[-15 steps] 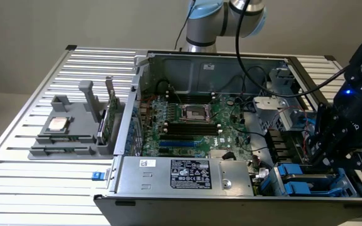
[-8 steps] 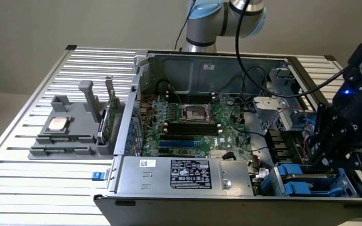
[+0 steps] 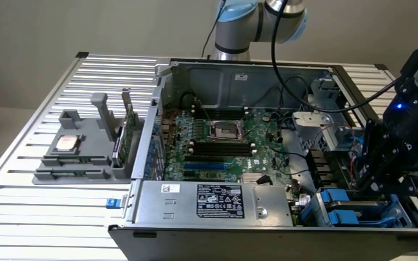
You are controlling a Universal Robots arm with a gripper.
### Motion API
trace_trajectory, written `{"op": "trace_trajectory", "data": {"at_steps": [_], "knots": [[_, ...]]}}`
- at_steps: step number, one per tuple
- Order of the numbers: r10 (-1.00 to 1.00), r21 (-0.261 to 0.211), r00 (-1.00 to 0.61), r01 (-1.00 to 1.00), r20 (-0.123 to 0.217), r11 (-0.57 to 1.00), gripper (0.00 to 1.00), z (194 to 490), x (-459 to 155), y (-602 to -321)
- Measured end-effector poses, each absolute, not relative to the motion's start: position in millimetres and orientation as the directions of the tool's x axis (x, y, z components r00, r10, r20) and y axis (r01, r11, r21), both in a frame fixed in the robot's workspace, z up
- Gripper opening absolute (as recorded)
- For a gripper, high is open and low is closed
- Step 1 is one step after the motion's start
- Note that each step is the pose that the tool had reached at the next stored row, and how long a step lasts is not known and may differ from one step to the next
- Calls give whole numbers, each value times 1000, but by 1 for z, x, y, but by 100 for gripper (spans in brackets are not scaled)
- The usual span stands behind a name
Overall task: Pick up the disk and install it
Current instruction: 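Insert the disk into the insertion slot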
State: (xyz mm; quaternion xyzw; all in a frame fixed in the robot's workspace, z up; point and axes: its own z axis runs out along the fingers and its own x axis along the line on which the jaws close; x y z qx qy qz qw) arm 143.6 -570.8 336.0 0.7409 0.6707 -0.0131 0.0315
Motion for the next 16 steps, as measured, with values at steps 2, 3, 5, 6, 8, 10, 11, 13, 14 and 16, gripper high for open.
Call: {"op": "trace_trajectory", "data": {"at_steps": [2,3,5,6,8,10,11,13,14,16], "knots": [[993,29,100,995,-62,-98,17,336,144,-571],[993,29,100,995,-62,-98,17,336,143,-571],[993,29,100,995,-62,-98,17,336,143,-571],[993,28,100,995,-62,-98,17,336,143,-571],[993,28,100,995,-62,-98,17,336,143,-571],[993,27,100,995,-62,-98,17,336,143,-571],[993,27,100,995,-62,-98,17,336,143,-571],[993,26,100,995,-62,-98,17,335,143,-570],[993,26,99,995,-62,-98,17,335,143,-570],[993,25,99,995,-62,-98,17,336,143,-570]]}}
